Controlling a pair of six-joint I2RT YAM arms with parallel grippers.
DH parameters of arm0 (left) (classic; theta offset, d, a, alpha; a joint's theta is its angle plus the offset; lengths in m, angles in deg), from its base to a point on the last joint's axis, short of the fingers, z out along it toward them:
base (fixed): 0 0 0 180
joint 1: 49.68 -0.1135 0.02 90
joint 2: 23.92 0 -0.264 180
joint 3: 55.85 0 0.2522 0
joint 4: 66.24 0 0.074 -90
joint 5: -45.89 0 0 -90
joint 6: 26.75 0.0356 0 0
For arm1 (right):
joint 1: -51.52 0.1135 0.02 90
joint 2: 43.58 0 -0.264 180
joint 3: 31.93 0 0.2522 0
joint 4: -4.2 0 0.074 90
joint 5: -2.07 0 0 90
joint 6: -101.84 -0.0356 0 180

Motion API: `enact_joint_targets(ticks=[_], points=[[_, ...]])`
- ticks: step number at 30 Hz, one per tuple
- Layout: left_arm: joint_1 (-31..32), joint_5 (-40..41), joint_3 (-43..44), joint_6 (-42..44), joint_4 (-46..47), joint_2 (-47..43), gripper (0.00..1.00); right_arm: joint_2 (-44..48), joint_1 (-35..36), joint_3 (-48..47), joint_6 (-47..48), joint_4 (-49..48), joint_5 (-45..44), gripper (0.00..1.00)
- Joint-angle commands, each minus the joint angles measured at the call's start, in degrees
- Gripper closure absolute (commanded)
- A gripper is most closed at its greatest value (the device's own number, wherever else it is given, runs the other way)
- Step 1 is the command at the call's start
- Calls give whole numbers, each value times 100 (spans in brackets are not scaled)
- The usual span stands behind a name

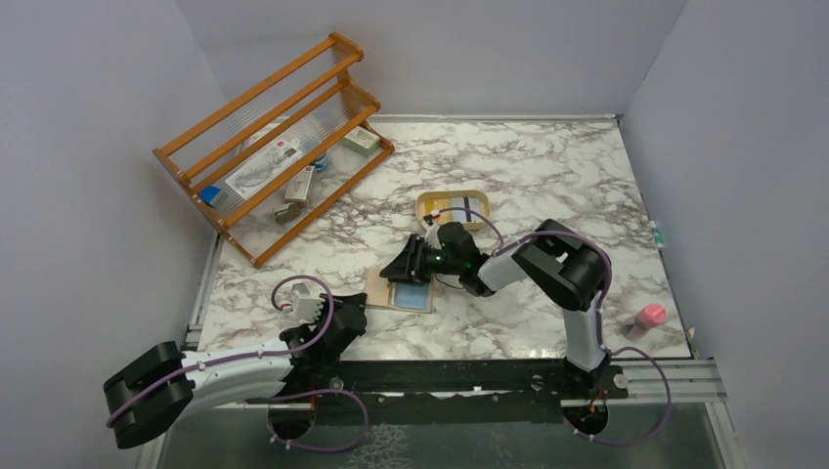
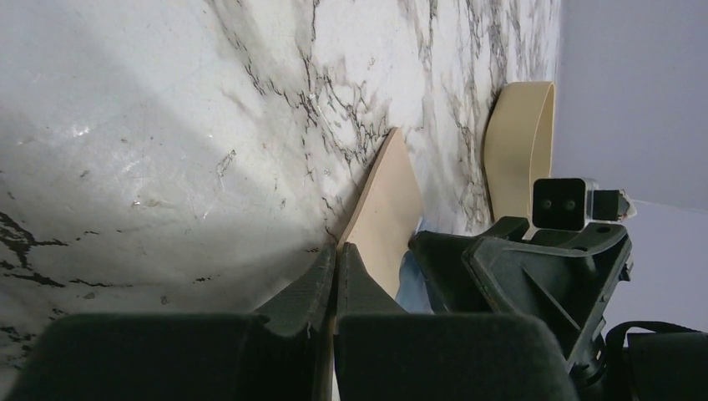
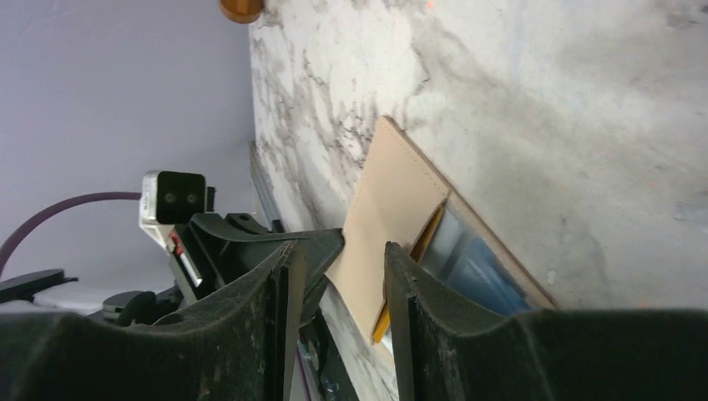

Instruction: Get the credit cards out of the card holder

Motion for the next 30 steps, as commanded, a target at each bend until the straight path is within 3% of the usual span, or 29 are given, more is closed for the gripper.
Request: enact_joint_targets(ticks=[1,6,18,25,30], points=[[13,-66,-483,36,-78,19,100,291,10,-77,364,900,-304,54],[13,-86,-482,-30,-85,87,100,689,10,141,635,1661,-557,51],[13,-164,-427,-84,25,387,100,298,132,-1,457,1642,-474,50],[13,-314,-334,-130,287,1013,100,52,437,99,-113,1249,-413,50],[13,-451,-399,-284,593,1325,100,-88,475,417,-643,457,-408,50]])
